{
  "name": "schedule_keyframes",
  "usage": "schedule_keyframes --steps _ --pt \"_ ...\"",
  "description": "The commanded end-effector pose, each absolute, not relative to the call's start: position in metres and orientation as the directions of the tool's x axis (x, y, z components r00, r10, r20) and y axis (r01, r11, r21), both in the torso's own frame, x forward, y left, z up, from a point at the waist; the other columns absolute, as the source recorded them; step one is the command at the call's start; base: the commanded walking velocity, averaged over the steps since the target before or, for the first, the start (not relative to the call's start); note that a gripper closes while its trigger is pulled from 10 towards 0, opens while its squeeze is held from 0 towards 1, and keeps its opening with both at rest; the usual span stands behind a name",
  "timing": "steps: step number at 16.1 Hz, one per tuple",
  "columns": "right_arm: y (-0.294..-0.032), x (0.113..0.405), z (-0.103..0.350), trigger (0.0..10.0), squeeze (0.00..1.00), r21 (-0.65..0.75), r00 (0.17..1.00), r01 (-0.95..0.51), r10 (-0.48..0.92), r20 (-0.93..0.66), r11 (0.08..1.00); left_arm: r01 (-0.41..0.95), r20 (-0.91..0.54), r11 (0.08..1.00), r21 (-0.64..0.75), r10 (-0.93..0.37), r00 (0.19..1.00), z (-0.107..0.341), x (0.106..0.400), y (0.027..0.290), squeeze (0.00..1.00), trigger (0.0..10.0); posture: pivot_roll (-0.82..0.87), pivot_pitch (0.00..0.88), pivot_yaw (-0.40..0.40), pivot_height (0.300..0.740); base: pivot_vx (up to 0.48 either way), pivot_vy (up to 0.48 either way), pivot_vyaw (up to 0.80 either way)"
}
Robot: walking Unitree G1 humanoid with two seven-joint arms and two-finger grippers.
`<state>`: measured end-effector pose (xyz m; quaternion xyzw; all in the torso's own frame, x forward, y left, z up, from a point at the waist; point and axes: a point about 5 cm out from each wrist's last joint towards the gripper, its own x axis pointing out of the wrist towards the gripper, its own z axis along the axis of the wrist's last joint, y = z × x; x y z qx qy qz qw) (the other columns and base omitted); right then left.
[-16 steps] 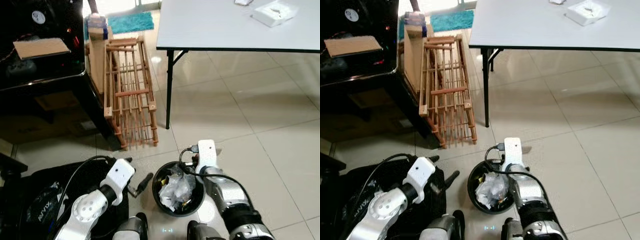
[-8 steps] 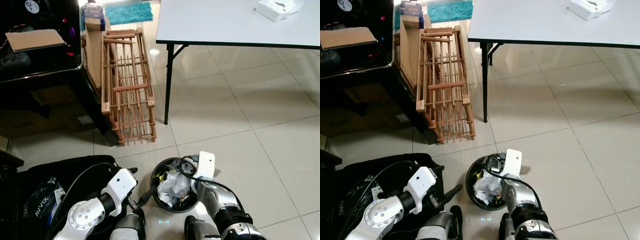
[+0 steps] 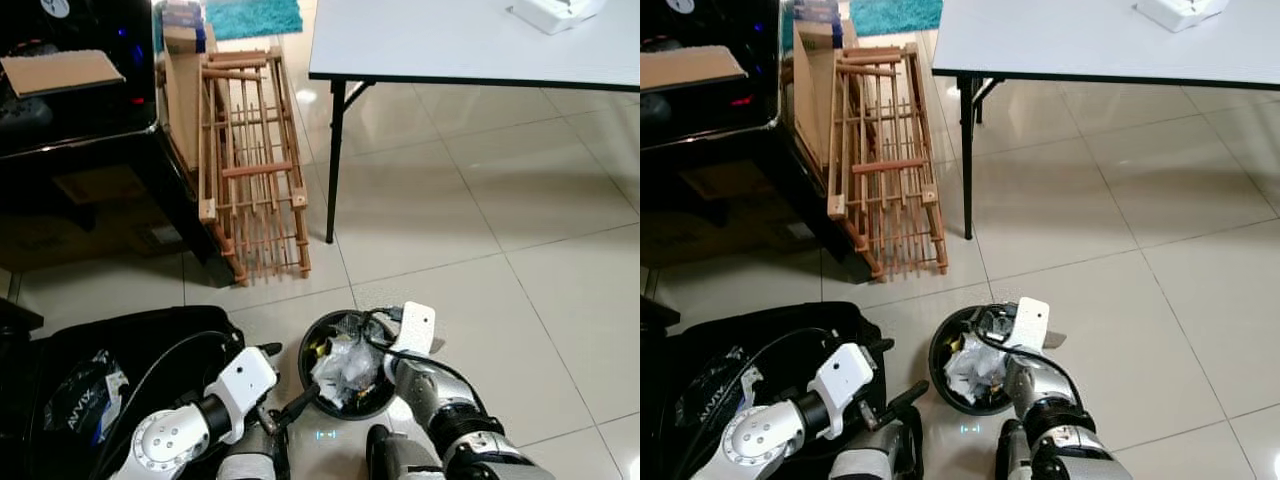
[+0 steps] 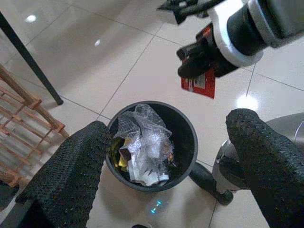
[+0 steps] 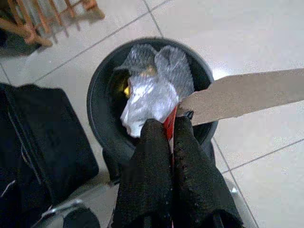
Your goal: Picking trash to rubbish bin
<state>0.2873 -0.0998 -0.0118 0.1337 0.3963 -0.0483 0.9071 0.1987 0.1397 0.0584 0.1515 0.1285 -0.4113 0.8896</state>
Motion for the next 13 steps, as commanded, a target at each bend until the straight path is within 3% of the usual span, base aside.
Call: schedule_keyframes --steps 1,13 --pt "-0.094 0.281 -0.018 10.0 0.00 0.216 0.664 0.190 0.036 -0.747 0.958 0.784 -0.368 0.601 0.156 -0.702 0.610 0.057 0.193 0.139 0.00 10.0 0.16 0.315 0.025 0.740 0.000 0.000 0.00" --pt "-0.095 0.256 -0.042 10.0 0.00 0.137 0.600 0.103 0.048 -0.799 0.985 0.786 -0.389 0.599 0.155 -0.694 0.606 0.061 0.185 0.141 0.00 10.0 0.19 0.343 0.037 0.740 0.000 0.000 0.00"
